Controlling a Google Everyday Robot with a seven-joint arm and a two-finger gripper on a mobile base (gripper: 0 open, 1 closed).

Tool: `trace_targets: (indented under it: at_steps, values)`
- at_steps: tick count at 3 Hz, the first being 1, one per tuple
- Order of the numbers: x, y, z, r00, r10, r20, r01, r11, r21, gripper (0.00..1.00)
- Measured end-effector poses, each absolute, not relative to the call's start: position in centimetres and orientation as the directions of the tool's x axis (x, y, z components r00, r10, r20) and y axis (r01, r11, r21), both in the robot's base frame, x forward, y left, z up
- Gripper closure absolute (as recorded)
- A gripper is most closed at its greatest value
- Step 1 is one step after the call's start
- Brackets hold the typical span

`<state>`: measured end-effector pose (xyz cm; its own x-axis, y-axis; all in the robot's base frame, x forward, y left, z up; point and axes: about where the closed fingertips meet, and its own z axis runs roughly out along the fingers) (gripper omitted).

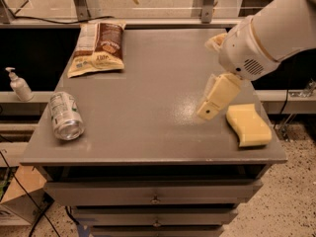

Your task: Pick brown chip bag

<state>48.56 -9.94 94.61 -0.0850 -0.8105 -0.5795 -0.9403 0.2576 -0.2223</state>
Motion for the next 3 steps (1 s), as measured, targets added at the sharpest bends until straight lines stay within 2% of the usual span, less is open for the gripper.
trace_targets:
  at_steps: [2, 3]
  values:
    - [53.1, -3.9, 91.5, -0.061, -0.693, -0.718, -0.952, 0.258, -0.168, 0.00]
    - [53.4, -3.6, 91.2, -0.062, -0.686, -0.725, -0.952, 0.258, -0.162, 0.00]
